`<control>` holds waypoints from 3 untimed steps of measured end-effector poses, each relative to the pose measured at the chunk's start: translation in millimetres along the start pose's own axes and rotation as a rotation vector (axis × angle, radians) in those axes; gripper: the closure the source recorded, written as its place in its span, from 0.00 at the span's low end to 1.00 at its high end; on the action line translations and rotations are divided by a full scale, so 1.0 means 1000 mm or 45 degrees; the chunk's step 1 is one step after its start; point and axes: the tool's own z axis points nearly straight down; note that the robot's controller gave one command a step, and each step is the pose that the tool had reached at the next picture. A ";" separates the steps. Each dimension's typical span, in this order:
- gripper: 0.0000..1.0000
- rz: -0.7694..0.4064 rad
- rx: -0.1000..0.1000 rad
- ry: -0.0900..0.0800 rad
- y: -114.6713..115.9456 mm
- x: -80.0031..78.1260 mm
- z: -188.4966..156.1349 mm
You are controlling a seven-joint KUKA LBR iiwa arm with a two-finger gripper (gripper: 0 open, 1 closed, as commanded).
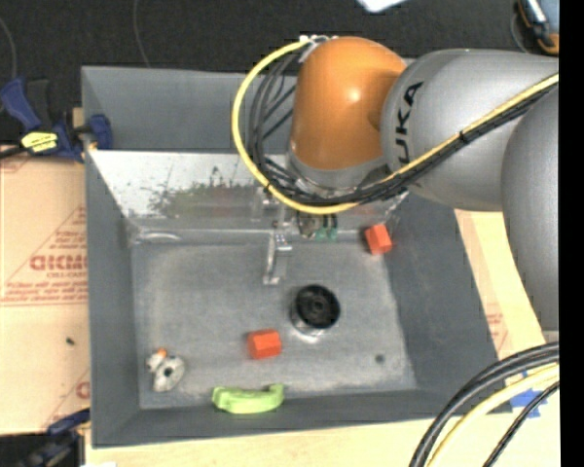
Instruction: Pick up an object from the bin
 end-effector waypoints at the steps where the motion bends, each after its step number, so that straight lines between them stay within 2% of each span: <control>1: 0.00 0.004 -0.001 -0.011 -0.001 -0.001 -0.005; 2: 0.00 -0.292 0.001 -0.007 0.000 0.068 0.083; 3: 0.00 -0.322 -0.001 -0.014 0.007 0.094 0.064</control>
Offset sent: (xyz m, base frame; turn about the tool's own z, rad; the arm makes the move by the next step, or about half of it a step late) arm -0.1047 -0.0008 -0.1287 -0.3485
